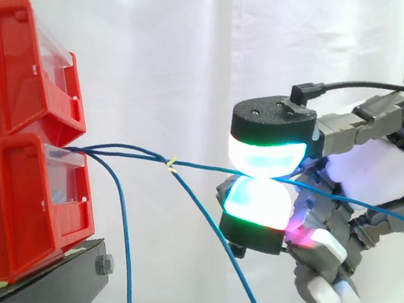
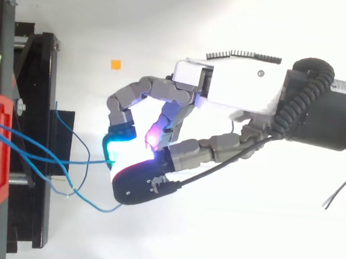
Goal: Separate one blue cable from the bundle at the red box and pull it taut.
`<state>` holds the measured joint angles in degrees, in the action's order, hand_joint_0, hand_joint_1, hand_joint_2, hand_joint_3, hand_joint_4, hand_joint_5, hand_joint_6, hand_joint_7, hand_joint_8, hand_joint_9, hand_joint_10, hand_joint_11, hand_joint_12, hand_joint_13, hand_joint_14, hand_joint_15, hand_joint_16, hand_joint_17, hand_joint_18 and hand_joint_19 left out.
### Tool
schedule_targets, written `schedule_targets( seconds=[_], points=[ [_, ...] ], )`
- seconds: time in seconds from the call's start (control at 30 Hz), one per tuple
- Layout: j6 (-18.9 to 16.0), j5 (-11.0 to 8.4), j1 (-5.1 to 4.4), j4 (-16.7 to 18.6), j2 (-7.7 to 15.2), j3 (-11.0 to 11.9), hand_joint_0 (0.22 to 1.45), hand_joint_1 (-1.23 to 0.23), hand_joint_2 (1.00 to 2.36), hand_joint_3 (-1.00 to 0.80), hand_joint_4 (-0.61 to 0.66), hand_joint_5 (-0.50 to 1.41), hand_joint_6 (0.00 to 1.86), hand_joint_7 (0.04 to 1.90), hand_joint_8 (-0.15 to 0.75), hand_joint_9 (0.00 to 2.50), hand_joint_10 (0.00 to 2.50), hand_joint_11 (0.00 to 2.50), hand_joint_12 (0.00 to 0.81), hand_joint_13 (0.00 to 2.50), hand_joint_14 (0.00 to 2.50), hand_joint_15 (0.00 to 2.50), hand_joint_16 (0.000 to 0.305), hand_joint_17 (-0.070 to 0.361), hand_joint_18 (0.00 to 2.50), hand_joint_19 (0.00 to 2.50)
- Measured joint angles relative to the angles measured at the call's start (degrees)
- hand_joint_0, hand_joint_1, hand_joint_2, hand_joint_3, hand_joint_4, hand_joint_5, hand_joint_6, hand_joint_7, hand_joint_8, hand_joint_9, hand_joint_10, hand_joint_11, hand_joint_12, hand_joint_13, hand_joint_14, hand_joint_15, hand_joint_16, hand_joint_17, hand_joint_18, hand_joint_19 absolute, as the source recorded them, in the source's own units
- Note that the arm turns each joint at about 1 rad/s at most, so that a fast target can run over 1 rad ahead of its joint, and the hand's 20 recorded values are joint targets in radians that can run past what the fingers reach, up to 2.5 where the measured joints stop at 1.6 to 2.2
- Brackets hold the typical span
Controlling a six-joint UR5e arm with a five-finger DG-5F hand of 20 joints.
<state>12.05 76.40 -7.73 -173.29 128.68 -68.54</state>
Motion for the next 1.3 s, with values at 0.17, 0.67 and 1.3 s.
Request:
schedule_targets(
  seconds=[0.17,0.67,1.3],
  points=[
    [0.1,0.09,-0.05,-2.0,-0.2,-0.1,0.59,-0.74,1.03,-0.12,-0.11,-0.09,0.82,1.32,0.354,1.1,0.03,0.87,0.408,0.98,0.02,0.55,0.05,0.112,0.93,0.6],
    [-1.4,0.0,-0.59,5.1,-1.6,-6.8,0.6,-0.74,1.03,-0.12,-0.11,-0.09,0.83,1.32,0.355,1.12,0.03,0.89,0.408,0.99,0.02,0.56,0.05,0.112,0.93,0.61],
    [-2.8,0.02,-0.7,11.7,-1.6,-9.8,0.59,-0.75,1.03,-0.05,-0.11,-0.08,0.83,1.33,0.377,1.29,0.03,1.05,0.425,1.04,0.02,0.56,0.052,0.117,0.99,0.59]
  ],
)
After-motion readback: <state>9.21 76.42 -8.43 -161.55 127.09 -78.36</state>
